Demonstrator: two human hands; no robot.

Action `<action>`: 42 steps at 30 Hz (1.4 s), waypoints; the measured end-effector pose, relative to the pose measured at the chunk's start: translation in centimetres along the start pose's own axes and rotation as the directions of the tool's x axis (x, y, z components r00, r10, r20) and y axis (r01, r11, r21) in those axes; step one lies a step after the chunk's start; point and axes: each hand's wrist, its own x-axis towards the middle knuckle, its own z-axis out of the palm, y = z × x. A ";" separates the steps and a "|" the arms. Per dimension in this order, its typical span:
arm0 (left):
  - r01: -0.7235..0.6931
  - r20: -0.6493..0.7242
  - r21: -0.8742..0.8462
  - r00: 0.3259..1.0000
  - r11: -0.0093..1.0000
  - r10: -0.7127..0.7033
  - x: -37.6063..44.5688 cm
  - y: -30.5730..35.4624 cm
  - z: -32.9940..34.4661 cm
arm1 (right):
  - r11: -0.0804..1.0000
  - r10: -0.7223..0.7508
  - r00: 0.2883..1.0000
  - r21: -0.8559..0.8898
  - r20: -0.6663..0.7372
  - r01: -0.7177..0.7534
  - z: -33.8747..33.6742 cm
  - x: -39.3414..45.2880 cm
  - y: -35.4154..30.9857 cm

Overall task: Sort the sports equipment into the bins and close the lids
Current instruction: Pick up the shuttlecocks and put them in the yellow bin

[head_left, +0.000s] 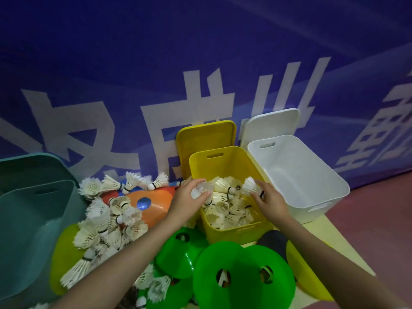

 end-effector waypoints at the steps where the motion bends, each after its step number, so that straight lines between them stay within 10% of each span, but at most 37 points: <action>1: 0.016 0.022 0.019 1.000 1.000 -0.017 1.0 0.1 0.8 | 1.000 -0.019 1.000 -0.019 0.005 0.019 0.2 0.0 0.1; 13: 0.235 0.067 0.482 0.951 0.844 -0.302 11.8 -3.1 7.1 | 0.971 -0.070 0.990 -0.218 0.121 0.095 1.4 0.4 0.8; 23: 0.149 0.212 0.711 0.886 0.687 -0.412 14.4 -7.3 9.2 | 0.955 -0.093 0.966 -0.253 0.240 0.155 1.4 0.8 1.1; 30: 0.028 -0.038 0.598 0.999 0.801 -0.007 12.5 -4.3 7.0 | 0.967 -0.017 0.908 -0.222 0.419 0.121 1.3 3.1 0.5; 36: 0.330 -0.123 0.181 0.942 0.926 -0.312 7.7 -6.3 5.7 | 0.990 0.136 0.885 -0.093 0.445 -0.106 5.4 7.5 -0.5; 42: 0.384 -0.232 0.117 0.907 0.916 -0.350 7.6 -6.1 6.4 | 0.938 0.149 0.810 -0.340 0.567 0.065 7.9 8.2 1.1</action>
